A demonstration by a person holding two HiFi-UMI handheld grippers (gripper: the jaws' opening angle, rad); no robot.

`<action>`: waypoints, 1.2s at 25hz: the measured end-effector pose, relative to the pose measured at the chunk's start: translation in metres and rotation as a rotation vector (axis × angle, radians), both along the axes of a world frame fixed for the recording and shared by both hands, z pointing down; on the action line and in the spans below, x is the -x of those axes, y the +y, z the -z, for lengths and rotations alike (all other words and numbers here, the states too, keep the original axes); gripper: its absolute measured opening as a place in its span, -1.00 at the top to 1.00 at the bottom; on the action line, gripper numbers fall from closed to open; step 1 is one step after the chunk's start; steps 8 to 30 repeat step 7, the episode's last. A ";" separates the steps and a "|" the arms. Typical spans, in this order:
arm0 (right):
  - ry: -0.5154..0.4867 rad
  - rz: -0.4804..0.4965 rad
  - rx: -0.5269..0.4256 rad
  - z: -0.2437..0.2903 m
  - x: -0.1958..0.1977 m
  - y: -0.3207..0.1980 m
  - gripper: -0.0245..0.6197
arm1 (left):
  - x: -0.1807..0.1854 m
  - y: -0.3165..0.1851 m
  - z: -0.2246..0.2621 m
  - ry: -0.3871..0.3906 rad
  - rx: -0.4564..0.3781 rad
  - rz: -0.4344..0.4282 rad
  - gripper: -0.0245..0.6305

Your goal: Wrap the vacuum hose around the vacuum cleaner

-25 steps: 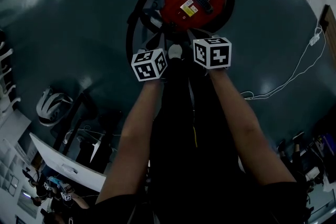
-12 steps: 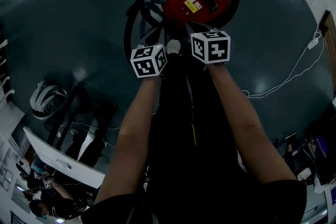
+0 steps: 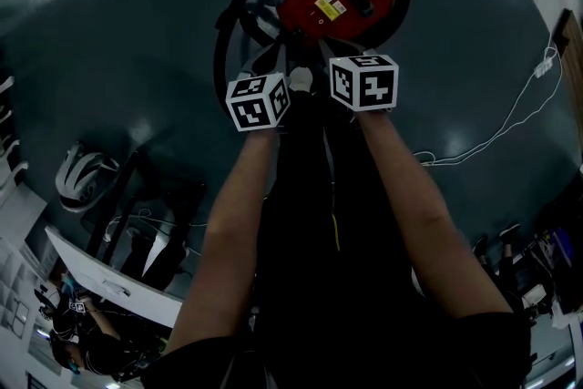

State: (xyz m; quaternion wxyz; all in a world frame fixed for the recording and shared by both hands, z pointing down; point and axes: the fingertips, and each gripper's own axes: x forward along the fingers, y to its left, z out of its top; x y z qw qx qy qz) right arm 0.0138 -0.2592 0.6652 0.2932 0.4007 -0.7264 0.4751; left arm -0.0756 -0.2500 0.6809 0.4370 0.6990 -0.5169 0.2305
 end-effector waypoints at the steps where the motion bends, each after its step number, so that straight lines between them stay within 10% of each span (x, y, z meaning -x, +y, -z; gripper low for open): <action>1: 0.000 -0.001 0.002 -0.001 -0.001 0.001 0.94 | -0.001 0.000 0.000 0.000 0.001 -0.002 0.90; 30: -0.029 -0.047 0.028 -0.001 -0.006 0.004 0.94 | -0.009 0.005 -0.004 0.013 0.024 -0.030 0.90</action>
